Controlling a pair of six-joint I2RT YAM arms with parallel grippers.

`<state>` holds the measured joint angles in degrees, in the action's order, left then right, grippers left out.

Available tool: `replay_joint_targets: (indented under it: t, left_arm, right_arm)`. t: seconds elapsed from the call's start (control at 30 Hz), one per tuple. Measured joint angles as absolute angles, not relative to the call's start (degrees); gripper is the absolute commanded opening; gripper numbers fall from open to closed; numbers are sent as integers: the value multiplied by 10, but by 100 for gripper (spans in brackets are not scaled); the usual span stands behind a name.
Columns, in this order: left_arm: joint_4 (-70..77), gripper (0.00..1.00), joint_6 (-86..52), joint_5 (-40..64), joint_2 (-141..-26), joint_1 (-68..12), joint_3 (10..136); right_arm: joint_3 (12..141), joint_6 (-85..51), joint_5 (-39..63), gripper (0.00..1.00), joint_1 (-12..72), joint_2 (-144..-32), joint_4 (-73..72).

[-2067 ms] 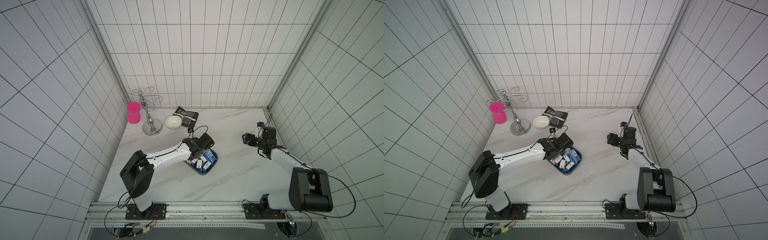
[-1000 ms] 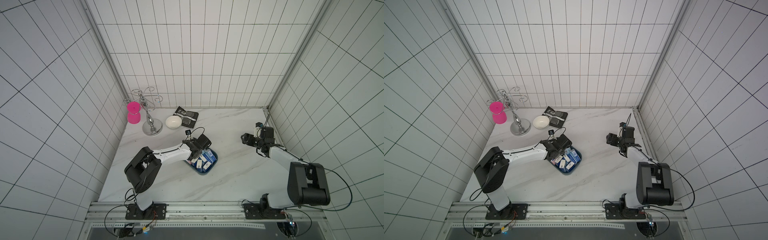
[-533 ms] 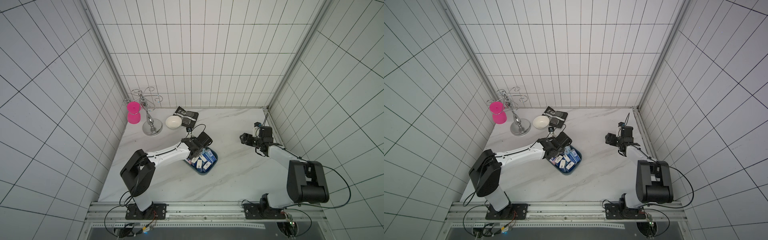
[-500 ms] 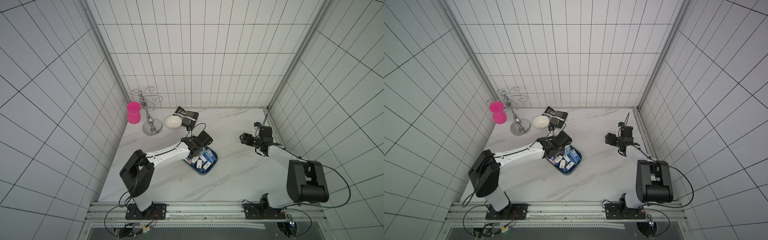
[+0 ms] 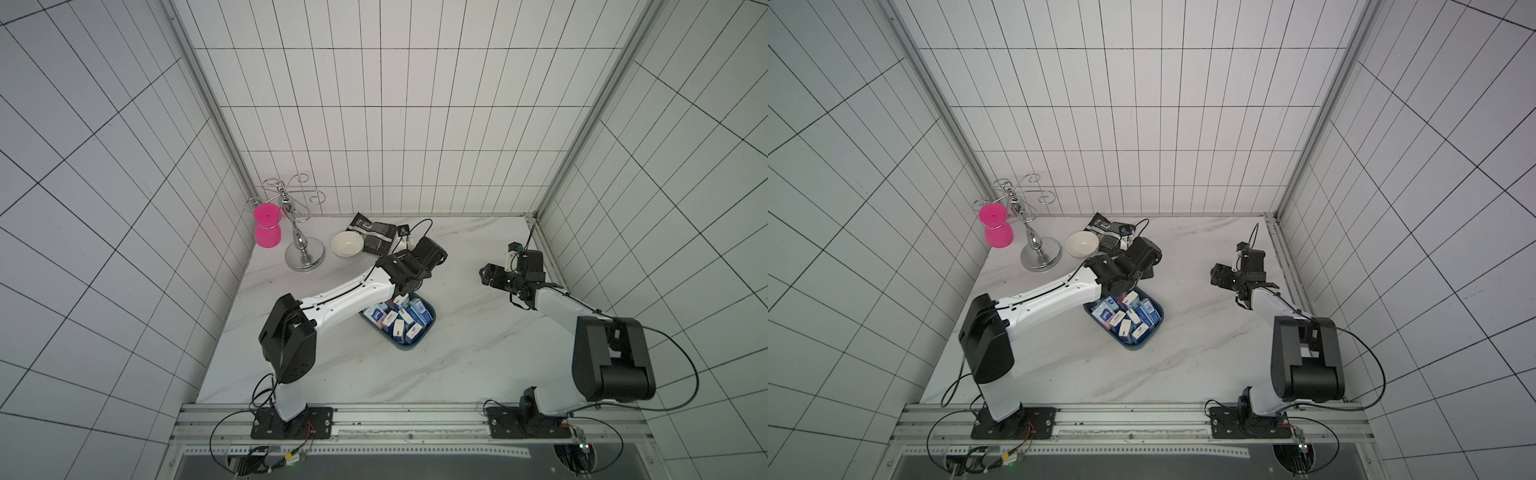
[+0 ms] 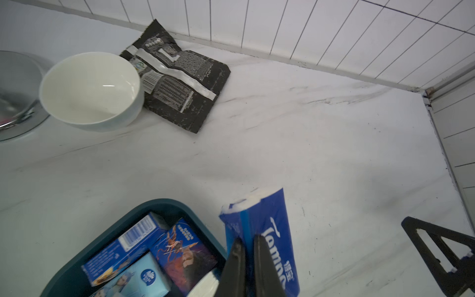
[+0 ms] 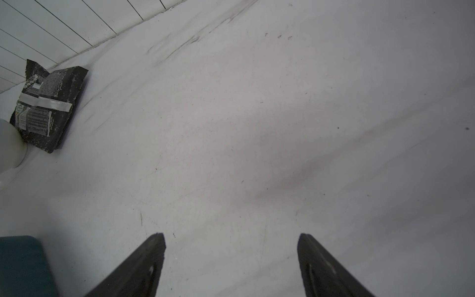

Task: Take the pocket tissues out of the storage box
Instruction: Pick up the pocket tissues from the storage box, then place the pocket tissues at the center of the board.

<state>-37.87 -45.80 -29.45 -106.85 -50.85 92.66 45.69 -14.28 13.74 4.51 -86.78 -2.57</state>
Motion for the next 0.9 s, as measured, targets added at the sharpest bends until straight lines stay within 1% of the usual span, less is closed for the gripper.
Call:
replay_joint_targets:
  t: [0.23,0.57,0.67,0.7,0.73,0.9]
  left_arm:
    - [-344,8,-434,-223,-1195,-520,1014]
    - [-315,10,-419,-171,-1303,-521,1073]
    - [-313,17,-420,-161,-1317,-521,1075]
    - [-313,23,-420,-158,-1319,-521,1075]
    - [-313,31,-417,-155,-1320,-521,1075]
    - [-313,45,-411,-155,-1318,-521,1075]
  right_arm:
    - [455,-174,80,86,31,-858,-37]
    - [453,-187,43,86,29,-841,-57]
    - [452,-188,37,86,29,-841,-57]
    - [451,-188,37,86,29,-841,-57]
    - [451,-189,36,86,29,-841,-58]
    - [451,-189,36,86,29,-841,-58]
